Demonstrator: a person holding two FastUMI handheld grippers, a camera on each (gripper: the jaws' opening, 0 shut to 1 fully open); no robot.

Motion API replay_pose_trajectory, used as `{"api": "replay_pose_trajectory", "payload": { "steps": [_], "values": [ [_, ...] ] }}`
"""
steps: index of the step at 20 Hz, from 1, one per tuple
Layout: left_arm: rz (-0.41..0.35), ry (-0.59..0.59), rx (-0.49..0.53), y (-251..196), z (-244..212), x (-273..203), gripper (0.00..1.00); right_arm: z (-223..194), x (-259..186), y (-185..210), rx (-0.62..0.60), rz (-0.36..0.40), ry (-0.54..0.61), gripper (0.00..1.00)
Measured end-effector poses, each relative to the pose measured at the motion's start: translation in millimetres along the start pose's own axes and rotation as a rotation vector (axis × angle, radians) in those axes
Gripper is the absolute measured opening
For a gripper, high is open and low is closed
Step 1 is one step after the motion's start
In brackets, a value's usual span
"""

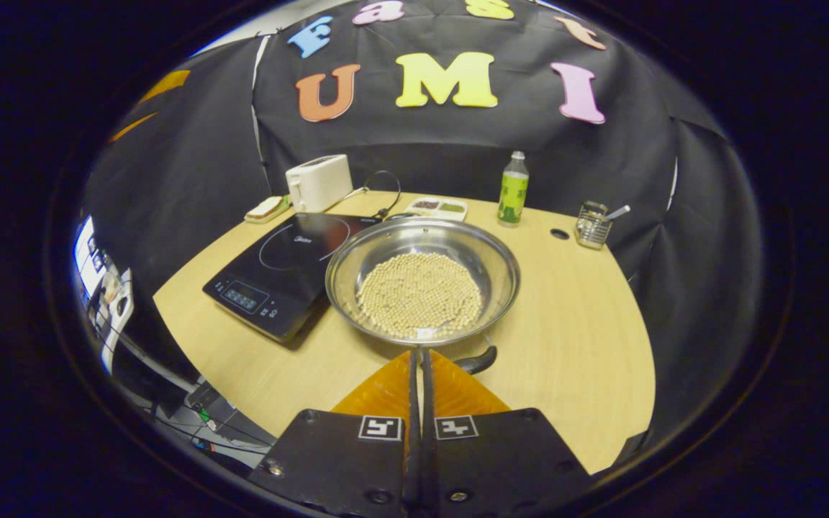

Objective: First push the handle of the pot to place it horizontally, then grasp the pot with both hands and set it on the induction cooktop.

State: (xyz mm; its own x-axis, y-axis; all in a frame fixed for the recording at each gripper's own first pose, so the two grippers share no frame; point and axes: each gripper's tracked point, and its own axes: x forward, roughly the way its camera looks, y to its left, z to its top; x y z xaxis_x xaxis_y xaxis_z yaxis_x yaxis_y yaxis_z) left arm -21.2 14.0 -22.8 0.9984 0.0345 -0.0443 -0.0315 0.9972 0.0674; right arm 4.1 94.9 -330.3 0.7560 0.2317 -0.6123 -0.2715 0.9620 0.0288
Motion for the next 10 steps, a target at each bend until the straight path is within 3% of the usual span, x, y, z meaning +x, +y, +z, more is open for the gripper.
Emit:
{"api": "replay_pose_trajectory", "payload": {
  "steps": [10],
  "values": [
    [0.123,0.055,0.016,30.6,-15.3,-23.2,0.96,-17.1,52.6,23.6,0.029,0.052,0.128,0.01]
  ]
}}
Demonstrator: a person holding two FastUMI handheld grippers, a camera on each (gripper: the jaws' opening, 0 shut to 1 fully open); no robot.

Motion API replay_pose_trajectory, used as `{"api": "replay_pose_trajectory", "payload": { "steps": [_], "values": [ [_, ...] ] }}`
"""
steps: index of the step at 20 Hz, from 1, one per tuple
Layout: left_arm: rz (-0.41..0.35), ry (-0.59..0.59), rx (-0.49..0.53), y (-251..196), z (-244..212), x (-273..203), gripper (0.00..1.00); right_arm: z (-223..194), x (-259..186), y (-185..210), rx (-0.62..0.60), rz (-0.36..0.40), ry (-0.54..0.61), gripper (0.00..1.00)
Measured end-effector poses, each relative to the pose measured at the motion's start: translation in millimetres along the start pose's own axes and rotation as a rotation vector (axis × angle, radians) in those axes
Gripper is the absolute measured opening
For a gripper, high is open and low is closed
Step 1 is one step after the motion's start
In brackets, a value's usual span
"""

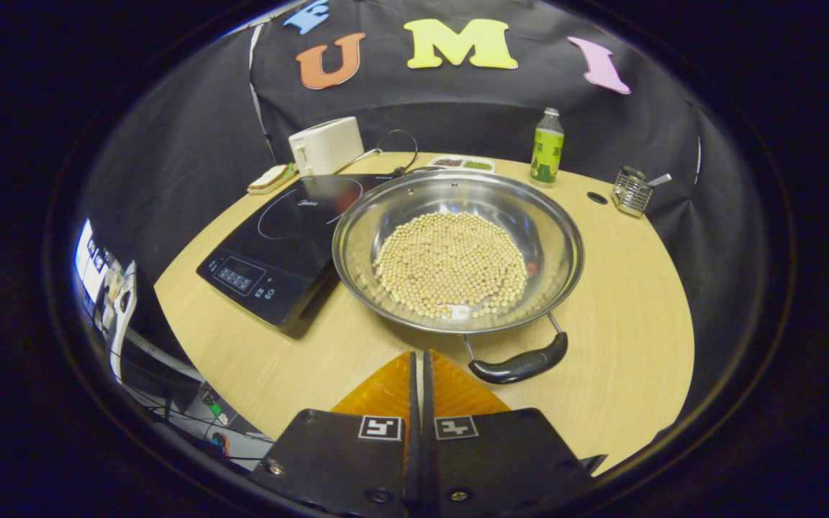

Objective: First push the handle of the pot to place it horizontally, then grasp the pot with both hands and set it on the induction cooktop.

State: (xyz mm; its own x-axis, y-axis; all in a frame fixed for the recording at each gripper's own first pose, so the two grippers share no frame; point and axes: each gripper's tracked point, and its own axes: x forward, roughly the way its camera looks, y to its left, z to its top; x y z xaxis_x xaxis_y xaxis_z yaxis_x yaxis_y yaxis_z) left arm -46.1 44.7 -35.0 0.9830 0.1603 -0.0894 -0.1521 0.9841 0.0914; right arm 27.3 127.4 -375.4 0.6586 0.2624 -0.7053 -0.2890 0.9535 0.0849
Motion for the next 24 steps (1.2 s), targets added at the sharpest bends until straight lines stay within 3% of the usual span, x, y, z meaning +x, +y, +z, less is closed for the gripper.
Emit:
{"api": "replay_pose_trajectory", "payload": {
  "steps": [5,24],
  "values": [
    [0.030,0.007,-0.007,5.4,0.2,3.6,0.96,-2.3,9.0,-15.0,0.027,0.003,0.036,0.01],
    [-0.002,0.026,-0.012,-34.5,-1.4,41.3,0.96,9.1,9.4,-88.7,0.067,-0.041,0.052,0.04]
  ]
}}
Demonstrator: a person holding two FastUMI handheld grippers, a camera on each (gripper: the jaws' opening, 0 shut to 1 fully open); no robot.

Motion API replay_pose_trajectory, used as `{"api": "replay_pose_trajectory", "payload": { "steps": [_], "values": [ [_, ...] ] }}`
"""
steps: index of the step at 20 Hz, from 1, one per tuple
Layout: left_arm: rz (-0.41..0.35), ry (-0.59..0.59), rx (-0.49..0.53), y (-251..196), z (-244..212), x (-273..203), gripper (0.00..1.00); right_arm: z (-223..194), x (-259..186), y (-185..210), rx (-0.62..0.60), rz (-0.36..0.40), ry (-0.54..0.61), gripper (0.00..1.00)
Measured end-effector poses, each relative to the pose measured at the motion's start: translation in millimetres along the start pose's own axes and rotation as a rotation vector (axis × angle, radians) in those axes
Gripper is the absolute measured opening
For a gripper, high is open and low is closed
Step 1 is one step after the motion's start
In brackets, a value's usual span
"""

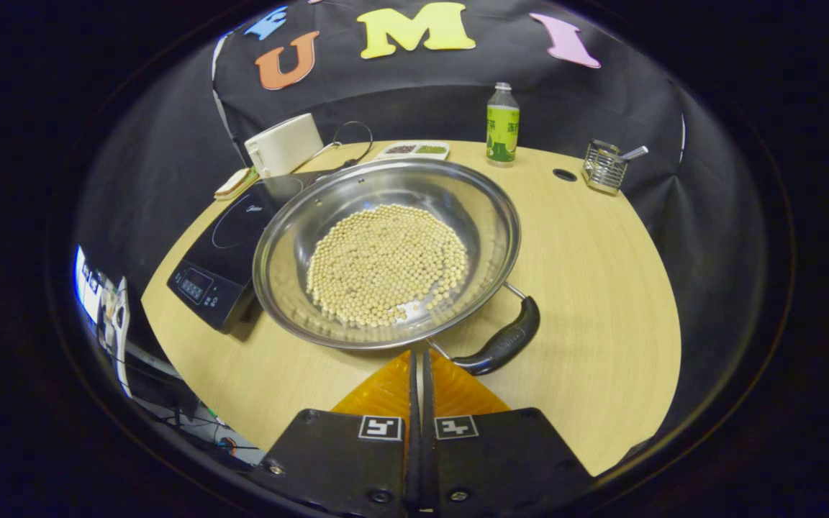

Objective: First push the handle of the pot to place it horizontally, then grasp the pot with both hands and set it on the induction cooktop.

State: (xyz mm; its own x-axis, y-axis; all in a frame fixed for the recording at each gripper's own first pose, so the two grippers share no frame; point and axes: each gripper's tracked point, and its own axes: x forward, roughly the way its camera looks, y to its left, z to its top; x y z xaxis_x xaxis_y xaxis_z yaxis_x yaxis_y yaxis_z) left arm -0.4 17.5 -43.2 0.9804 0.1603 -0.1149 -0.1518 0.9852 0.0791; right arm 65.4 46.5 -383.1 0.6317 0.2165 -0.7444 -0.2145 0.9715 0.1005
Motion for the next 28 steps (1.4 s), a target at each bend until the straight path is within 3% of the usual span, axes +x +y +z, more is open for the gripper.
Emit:
{"api": "replay_pose_trajectory", "payload": {
  "steps": [10,28],
  "values": [
    [0.019,0.020,0.008,-18.6,-3.4,16.0,0.96,24.3,11.0,-47.5,0.014,-0.034,0.008,0.04],
    [0.084,0.066,-0.006,-51.7,-17.7,39.6,0.96,63.1,31.8,-99.4,-0.089,-0.039,0.022,0.01]
  ]
}}
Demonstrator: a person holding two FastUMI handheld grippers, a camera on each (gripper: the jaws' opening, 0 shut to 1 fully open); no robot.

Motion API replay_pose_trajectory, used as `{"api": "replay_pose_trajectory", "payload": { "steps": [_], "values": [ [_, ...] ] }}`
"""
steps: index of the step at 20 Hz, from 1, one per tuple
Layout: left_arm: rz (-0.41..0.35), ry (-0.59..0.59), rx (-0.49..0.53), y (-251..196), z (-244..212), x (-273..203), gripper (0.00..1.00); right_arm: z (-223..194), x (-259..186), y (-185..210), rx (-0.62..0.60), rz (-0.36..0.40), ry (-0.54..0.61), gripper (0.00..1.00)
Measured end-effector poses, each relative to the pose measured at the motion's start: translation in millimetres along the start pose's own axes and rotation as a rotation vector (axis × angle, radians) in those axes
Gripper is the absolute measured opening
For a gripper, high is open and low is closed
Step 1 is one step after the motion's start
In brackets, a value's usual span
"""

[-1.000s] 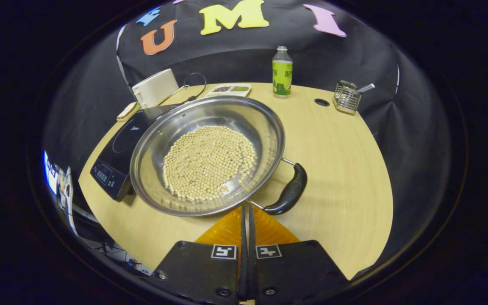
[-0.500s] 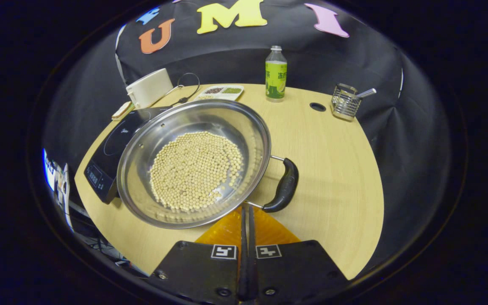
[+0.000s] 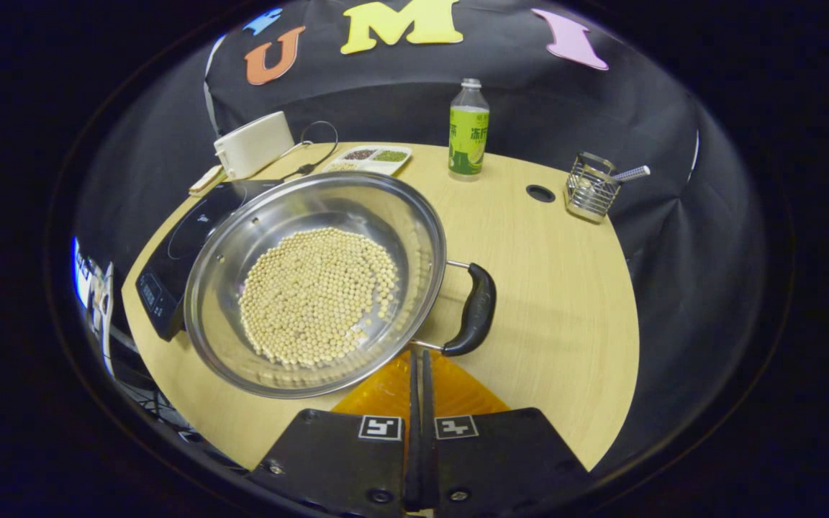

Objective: First push the handle of the pot to place it horizontally, then grasp the pot with both hands and set it on the induction cooktop.

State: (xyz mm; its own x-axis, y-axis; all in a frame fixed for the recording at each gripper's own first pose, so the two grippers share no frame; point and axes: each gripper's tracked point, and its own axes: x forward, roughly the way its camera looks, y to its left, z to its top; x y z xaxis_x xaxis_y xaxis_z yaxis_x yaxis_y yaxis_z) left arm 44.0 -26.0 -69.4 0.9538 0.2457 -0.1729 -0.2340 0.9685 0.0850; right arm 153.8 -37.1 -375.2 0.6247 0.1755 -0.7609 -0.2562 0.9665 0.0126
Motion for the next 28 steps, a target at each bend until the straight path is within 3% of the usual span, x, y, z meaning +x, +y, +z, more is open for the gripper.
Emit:
{"api": "replay_pose_trajectory", "payload": {
  "steps": [5,9,11,16,18,21,24,28],
  "values": [
    [-0.038,0.004,-0.001,-11.4,-3.6,4.0,0.96,0.0,-4.1,-4.6,0.020,-0.022,-0.005,0.01],
    [-0.181,0.032,-0.060,-32.1,-18.4,8.9,0.96,-0.6,-30.7,-9.1,0.054,-0.075,-0.062,0.02],
    [-0.229,0.061,-0.070,-32.2,-31.4,13.7,0.96,0.5,-50.2,-5.3,0.089,-0.081,-0.097,0.07],
    [-0.365,0.131,-0.071,-42.9,-70.2,19.3,0.96,-4.7,-101.6,-3.7,0.153,-0.169,-0.189,0.74],
    [-0.411,0.176,-0.070,-47.0,-89.8,22.0,0.96,-10.0,-118.0,-3.3,0.178,-0.213,-0.213,0.82],
    [-0.466,0.245,-0.073,-57.5,-119.1,29.9,0.95,-15.1,-128.1,1.4,0.233,-0.228,-0.234,0.82],
    [-0.520,0.355,-0.090,-77.3,-159.9,37.3,0.96,-13.1,-120.8,1.6,0.257,-0.215,-0.235,0.96],
    [-0.481,0.458,-0.072,-81.8,-204.5,70.9,0.96,8.4,-91.4,-8.0,0.235,-0.200,-0.220,0.99]
  ]
}}
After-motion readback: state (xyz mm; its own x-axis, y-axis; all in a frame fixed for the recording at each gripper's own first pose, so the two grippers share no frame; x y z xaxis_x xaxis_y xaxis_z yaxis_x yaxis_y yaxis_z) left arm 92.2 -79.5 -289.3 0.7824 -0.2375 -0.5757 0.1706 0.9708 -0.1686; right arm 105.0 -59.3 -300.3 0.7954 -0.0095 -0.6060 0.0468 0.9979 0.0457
